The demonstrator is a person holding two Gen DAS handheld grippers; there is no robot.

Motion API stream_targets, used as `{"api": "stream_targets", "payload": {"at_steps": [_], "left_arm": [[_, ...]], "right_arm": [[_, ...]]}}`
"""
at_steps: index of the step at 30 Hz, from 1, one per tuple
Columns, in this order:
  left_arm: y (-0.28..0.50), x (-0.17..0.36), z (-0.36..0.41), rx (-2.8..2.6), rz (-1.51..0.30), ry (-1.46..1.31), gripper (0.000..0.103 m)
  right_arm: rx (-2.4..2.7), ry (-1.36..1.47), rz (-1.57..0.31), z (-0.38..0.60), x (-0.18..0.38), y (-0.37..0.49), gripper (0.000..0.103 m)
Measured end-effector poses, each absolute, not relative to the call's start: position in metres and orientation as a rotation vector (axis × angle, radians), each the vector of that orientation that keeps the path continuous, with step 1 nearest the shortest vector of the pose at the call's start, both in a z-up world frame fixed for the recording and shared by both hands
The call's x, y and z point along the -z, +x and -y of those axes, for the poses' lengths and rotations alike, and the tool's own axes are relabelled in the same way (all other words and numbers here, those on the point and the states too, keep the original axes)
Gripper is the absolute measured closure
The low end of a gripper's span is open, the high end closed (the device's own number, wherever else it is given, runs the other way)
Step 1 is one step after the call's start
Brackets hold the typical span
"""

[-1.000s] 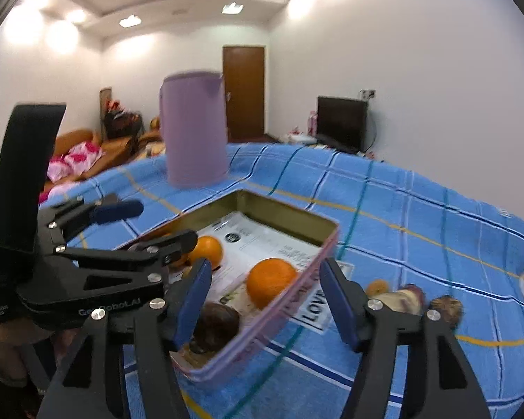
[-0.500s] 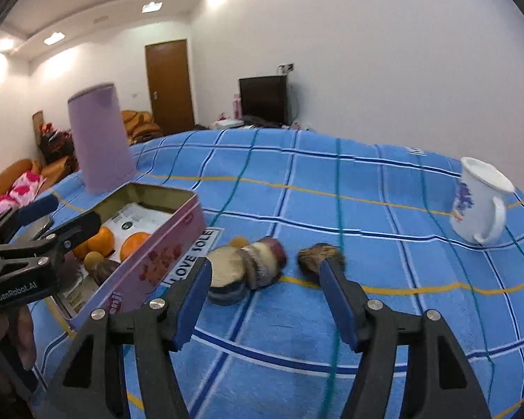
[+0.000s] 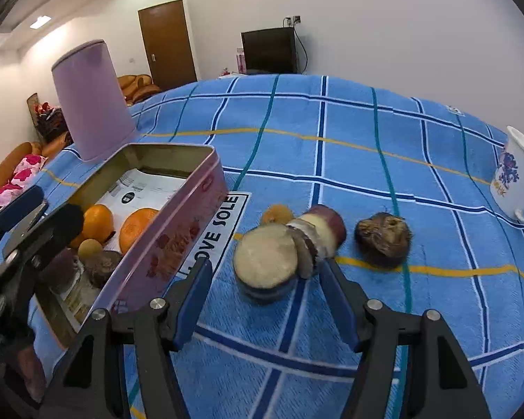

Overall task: Organize fruits
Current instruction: 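Grasp a cut purple-skinned root with the left tool while the right tool grasps a cut white root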

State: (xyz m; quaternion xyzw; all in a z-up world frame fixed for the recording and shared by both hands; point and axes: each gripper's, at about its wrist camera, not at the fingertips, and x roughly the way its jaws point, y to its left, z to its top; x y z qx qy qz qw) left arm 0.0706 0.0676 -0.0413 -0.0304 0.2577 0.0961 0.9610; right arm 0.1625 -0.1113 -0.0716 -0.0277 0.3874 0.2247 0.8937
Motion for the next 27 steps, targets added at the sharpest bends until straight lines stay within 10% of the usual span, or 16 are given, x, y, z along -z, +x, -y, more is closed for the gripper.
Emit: {"api": "stream_targets", "payload": {"at_steps": [27], "left_arm": [[0.121, 0.033, 0.047, 0.056, -0.584, 0.042, 0.006]], "right_arm": [[-0.272, 0.013, -0.734, 0.233, 0.063, 0.166, 0.063]]}}
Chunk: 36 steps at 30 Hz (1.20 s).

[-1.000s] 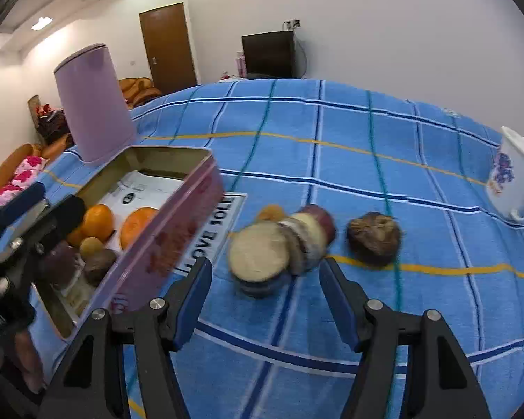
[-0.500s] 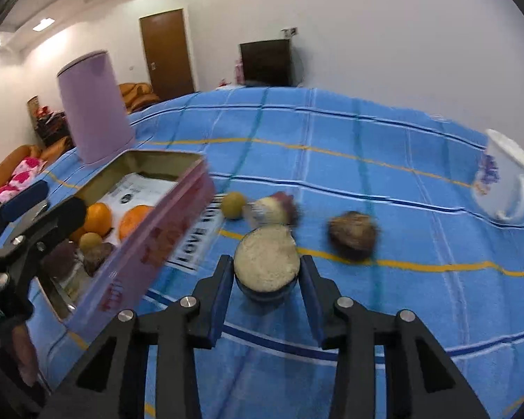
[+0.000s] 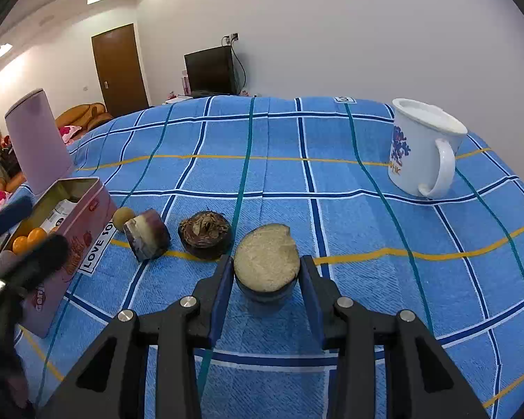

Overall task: Organize fruits
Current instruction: 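Grasp a cut purple-skinned root with the left tool while the right tool grasps a cut white root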

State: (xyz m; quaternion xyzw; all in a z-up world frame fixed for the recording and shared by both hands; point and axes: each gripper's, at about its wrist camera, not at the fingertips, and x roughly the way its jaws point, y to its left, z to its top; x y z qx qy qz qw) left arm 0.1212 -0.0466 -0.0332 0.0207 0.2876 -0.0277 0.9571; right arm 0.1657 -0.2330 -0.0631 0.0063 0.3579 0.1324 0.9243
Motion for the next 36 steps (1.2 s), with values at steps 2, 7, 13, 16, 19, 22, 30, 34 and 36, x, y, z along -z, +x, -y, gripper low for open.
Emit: {"api": "stream_targets", "payload": {"at_steps": [2, 7, 13, 16, 19, 22, 30, 34, 36], "left_arm": [[0.131, 0.038, 0.056, 0.052, -0.607, 0.082, 0.013], [0.169, 0.057, 0.063, 0.044, -0.728, 0.087, 0.039], [0.186, 0.082, 0.061, 0.071, -0.846, 0.043, 0.055], [0.184, 0.081, 0.055, 0.089, -0.834, 0.002, 0.061], [0.179, 0.077, 0.056, 0.098, -0.800, 0.002, 0.062], [0.172, 0.074, 0.056, 0.100, -0.774, -0.002, 0.062], [0.156, 0.063, 0.048, 0.122, -0.697, -0.040, 0.062], [0.150, 0.058, 0.049, 0.119, -0.656, -0.034, 0.062], [0.146, 0.056, 0.049, 0.111, -0.635, -0.032, 0.062]], "right_arm": [[-0.281, 0.016, -0.734, 0.233, 0.063, 0.165, 0.063], [-0.292, 0.017, -0.729, 0.232, 0.063, 0.164, 0.063], [-0.313, 0.048, -0.753, 0.235, 0.067, 0.169, 0.063], [-0.318, 0.035, -0.743, 0.233, 0.065, 0.168, 0.063], [-0.321, 0.029, -0.722, 0.232, 0.063, 0.164, 0.063], [-0.324, 0.037, -0.704, 0.234, 0.061, 0.162, 0.063], [-0.369, 0.027, -0.655, 0.232, 0.055, 0.154, 0.063], [-0.385, 0.026, -0.632, 0.232, 0.053, 0.151, 0.063], [-0.392, 0.027, -0.619, 0.233, 0.052, 0.148, 0.063]]}}
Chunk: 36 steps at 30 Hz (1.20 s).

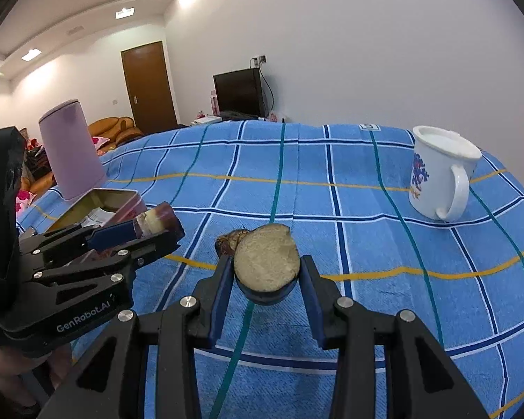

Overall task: Organize fruits
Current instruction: 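Grasp a cut purple-skinned root with the left tool while the right tool grasps a cut white root, then lift and carry the purple and white root pieces toward the tin box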

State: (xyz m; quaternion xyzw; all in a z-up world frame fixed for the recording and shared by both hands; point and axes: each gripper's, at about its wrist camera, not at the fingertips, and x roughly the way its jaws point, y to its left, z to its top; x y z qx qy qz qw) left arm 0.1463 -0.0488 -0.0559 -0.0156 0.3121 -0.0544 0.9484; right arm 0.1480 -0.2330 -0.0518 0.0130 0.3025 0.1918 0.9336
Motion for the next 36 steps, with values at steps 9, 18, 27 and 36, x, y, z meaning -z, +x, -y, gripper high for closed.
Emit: {"api": "stream_targets", "payload": {"at_steps": [9, 18, 27, 36], "left_arm": [[0.139, 0.050, 0.045, 0.084, -0.586, -0.040, 0.062], [0.130, 0.045, 0.047, 0.074, -0.537, -0.025, 0.062], [0.123, 0.042, 0.042, 0.070, -0.497, -0.043, 0.062], [0.117, 0.039, 0.044, 0.059, -0.469, -0.029, 0.062]], "right_arm": [[-0.411, 0.023, -0.580, 0.233, 0.049, 0.144, 0.063], [-0.420, 0.021, -0.550, 0.233, 0.046, 0.138, 0.063], [-0.421, 0.015, -0.516, 0.234, 0.043, 0.133, 0.063], [-0.424, 0.015, -0.488, 0.236, 0.042, 0.128, 0.063]]}}
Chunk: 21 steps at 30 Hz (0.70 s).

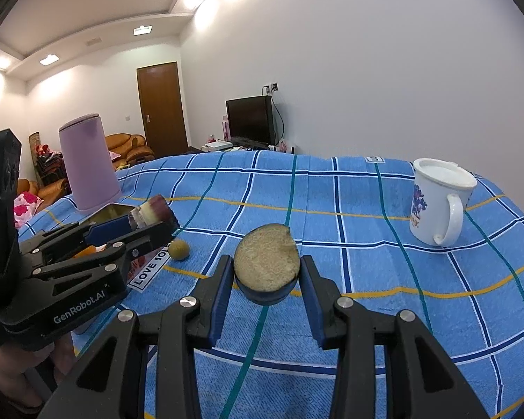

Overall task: Organize fruits
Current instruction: 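Lift and carry the purple and white root pieces toward the tin box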

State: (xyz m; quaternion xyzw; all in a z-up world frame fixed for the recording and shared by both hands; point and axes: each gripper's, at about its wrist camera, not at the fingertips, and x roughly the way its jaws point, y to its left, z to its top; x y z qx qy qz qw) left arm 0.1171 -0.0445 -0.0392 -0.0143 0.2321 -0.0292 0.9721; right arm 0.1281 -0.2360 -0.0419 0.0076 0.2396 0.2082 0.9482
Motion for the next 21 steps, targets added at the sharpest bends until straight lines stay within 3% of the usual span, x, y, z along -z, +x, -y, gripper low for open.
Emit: {"api": "stream_targets", "payload": {"at_steps": [21], "left_arm": [[0.102, 0.034, 0.049, 0.039, -0.401, -0.002, 0.062]], "right_arm": [[-0.432, 0.001, -0.430, 0.235, 0.038, 0.118, 0.063]]}}
